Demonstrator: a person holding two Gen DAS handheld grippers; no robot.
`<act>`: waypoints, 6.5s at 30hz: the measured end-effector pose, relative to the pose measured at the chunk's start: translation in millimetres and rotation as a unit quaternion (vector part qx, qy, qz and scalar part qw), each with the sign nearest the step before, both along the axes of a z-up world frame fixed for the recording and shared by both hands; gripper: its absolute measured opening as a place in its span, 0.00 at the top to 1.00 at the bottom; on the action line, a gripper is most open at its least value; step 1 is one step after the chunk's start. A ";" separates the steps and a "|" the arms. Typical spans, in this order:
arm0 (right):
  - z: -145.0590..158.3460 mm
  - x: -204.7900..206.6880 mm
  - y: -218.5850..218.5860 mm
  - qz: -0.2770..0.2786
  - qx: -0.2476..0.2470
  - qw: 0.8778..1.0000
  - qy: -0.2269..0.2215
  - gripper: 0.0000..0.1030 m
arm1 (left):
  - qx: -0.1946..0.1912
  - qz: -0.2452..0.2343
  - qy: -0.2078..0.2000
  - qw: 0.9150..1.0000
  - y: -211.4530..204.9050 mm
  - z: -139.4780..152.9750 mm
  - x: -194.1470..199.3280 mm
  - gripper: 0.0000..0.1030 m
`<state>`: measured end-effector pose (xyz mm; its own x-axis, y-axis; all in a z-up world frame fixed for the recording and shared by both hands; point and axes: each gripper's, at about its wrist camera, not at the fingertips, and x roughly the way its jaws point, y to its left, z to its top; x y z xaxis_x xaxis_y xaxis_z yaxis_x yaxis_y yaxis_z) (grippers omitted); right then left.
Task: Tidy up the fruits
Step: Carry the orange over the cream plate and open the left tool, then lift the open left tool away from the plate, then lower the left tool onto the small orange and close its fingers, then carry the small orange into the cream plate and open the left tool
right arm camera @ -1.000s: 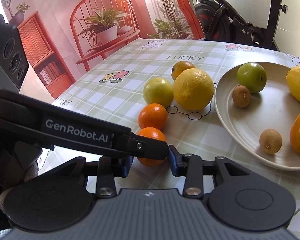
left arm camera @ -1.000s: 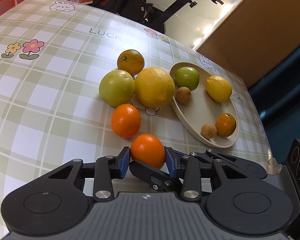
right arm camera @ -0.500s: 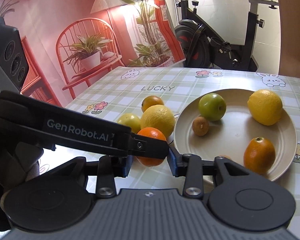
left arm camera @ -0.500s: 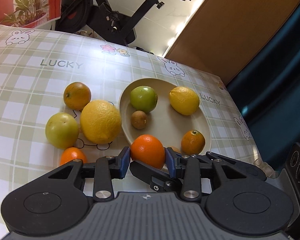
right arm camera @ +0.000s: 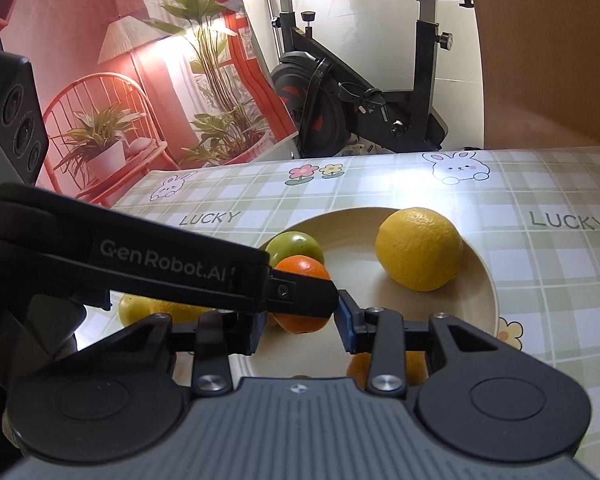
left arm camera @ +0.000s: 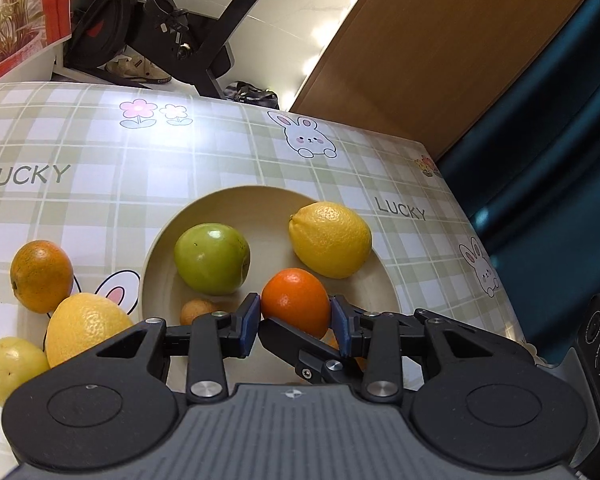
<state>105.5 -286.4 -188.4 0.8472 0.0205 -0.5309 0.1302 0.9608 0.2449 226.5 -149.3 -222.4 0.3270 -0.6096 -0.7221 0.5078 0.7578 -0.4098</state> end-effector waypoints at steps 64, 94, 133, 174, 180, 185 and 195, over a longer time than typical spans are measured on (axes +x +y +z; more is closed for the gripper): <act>-7.1 -18.8 73.2 0.054 0.021 0.998 -0.014 0.54 | 0.019 0.187 -0.063 0.980 179.8 33.1 -67.3 0.52; -35.7 34.7 123.5 0.156 -0.003 0.987 0.032 0.54 | 0.013 0.143 0.008 0.990 151.8 -11.4 -46.3 0.52; -42.2 4.2 112.7 0.150 -0.004 0.988 0.021 0.61 | 0.047 0.106 -0.030 0.993 119.2 -22.9 -72.5 0.64; -48.5 -0.1 101.1 0.131 -0.038 0.991 0.001 0.58 | -0.013 0.114 0.026 0.993 123.1 -25.8 -50.5 0.68; -50.2 2.0 98.5 0.128 -0.041 0.991 -0.005 0.61 | -0.004 0.107 0.017 0.994 120.0 -26.1 -50.2 0.68; -48.8 -1.4 98.9 0.125 -0.040 0.991 -0.010 0.64 | 0.012 0.091 -0.011 0.996 115.5 -17.7 -59.9 0.68; -31.7 -23.5 88.1 0.096 -0.046 0.993 -0.049 0.64 | 0.015 0.060 -0.047 0.997 91.9 5.3 -69.1 0.68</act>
